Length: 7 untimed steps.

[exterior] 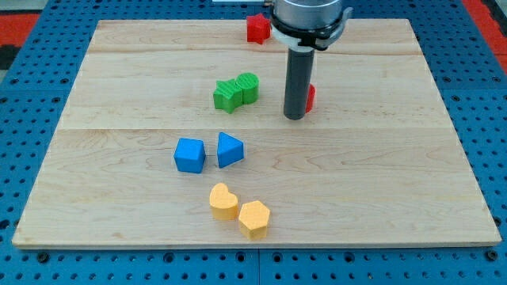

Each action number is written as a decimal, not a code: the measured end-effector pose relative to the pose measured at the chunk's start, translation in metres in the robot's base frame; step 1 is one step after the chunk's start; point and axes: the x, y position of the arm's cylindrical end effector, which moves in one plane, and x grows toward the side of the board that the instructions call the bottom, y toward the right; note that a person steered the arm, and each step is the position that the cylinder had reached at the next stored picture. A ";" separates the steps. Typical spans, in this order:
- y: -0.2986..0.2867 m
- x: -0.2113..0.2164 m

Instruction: Slide the red circle towards the green circle

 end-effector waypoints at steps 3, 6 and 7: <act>0.035 0.038; 0.049 0.016; 0.044 -0.007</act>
